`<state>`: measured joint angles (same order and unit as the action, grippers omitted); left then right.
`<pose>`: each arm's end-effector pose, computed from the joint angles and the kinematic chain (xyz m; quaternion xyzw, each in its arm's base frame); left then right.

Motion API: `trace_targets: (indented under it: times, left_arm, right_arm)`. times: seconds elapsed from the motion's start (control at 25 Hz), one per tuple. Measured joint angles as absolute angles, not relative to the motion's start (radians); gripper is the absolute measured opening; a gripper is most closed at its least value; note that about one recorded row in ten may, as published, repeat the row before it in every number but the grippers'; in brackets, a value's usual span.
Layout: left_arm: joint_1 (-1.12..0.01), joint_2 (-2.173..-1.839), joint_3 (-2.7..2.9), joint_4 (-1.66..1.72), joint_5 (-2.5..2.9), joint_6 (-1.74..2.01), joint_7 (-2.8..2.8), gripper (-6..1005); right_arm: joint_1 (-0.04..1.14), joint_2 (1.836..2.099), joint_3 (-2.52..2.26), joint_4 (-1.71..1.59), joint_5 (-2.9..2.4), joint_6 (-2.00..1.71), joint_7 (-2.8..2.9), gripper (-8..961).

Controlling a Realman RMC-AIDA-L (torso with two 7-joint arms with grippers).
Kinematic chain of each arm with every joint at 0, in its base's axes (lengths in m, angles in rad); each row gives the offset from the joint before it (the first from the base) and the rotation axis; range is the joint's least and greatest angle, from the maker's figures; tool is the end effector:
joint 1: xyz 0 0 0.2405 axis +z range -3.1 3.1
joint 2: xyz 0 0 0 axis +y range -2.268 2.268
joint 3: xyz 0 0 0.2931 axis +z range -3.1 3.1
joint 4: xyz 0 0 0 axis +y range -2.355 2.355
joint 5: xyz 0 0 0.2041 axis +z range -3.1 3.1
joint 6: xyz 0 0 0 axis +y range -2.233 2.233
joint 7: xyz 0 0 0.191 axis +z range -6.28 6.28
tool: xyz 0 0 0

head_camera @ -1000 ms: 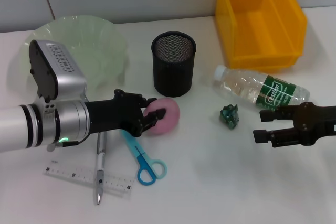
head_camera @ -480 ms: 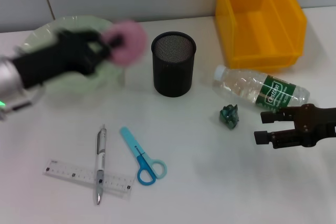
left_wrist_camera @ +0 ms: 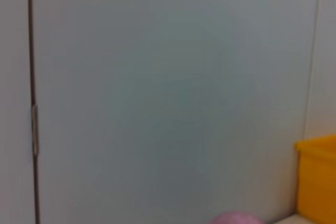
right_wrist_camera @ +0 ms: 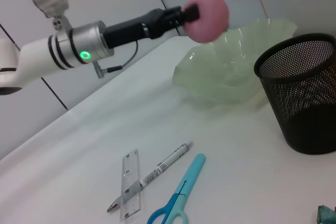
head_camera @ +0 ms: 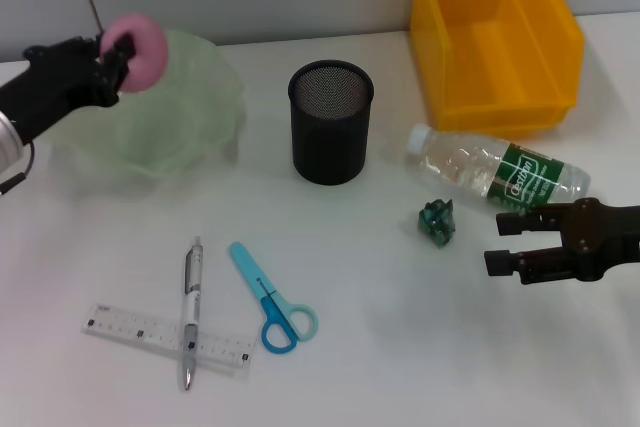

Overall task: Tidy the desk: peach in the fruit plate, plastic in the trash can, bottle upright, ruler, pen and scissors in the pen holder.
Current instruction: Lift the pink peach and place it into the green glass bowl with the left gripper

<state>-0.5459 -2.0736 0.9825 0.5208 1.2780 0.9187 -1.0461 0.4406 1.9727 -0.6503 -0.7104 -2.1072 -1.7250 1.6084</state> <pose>-0.2793 0.4560 -0.0340 -0.8389 -0.2262 -0.2740 0.4124 0.3178 0.3199 -0.0111 -0.9212 0.3265 0.1947 0.0833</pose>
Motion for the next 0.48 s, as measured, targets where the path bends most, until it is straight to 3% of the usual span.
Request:
trace_targets:
  times: [0.28, 0.48]
  left_arm:
    - [-0.577, -2.072, 0.986, 0.473, 1.276, 0.853, -1.021, 170]
    - [-0.576, -2.073, 0.984, 0.469, 1.256, 0.834, -1.018, 436]
  right_arm:
    - [0.440, 1.973, -0.650, -0.709, -2.106, -1.726, 1.607, 819]
    - [0.439, 1.975, -0.650, -0.708, -2.106, -1.726, 1.606, 819]
